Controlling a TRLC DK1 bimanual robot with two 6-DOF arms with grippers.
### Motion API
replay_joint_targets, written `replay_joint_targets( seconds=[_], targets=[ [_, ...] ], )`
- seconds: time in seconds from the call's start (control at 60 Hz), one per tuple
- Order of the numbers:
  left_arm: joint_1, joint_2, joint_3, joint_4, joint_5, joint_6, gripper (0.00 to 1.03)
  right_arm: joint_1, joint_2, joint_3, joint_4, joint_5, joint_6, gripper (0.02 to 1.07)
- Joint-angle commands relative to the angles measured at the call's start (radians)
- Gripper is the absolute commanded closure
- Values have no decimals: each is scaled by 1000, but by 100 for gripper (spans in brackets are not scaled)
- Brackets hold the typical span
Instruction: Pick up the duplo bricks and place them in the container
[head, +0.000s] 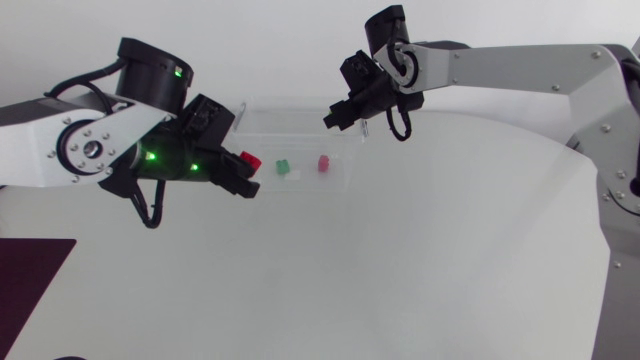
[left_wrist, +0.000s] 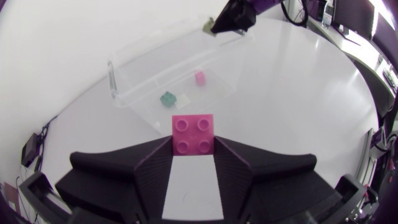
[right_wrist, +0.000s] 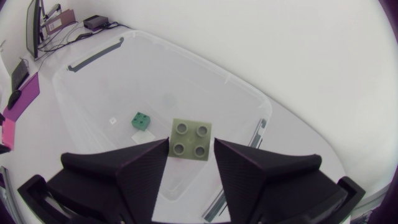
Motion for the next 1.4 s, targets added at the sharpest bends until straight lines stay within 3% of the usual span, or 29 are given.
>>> replay_joint_targets(
  seconds=[0.0, 0.033, 0.283, 0.55, 0.8, 0.883, 1.05, 1.383],
  targets=[
    [15, -8, 51, 38, -7, 26, 72, -7, 24, 35, 8, 9, -6, 12],
    [17, 4, 65, 49, -7, 28, 72, -9, 14, 32, 8, 9, -6, 6],
    [63, 155, 168, 197, 19, 26, 70, 3, -115, -75, 27, 29, -26, 7],
    [103, 360, 289, 337, 52, 17, 69, 8, -325, -305, 83, 31, -33, 7],
    [132, 540, 436, 380, 53, -3, 67, 5, -533, -528, 119, 32, -45, 7],
    [139, 597, 487, 378, 53, -4, 59, 0, -592, -605, 136, 35, -51, 7],
    [144, 650, 522, 381, 47, -1, 3, -4, -700, -747, 186, 61, -62, 7],
    [166, 551, 381, 421, -42, 52, 6, -49, -937, -956, 243, 137, -98, 7]
  ],
)
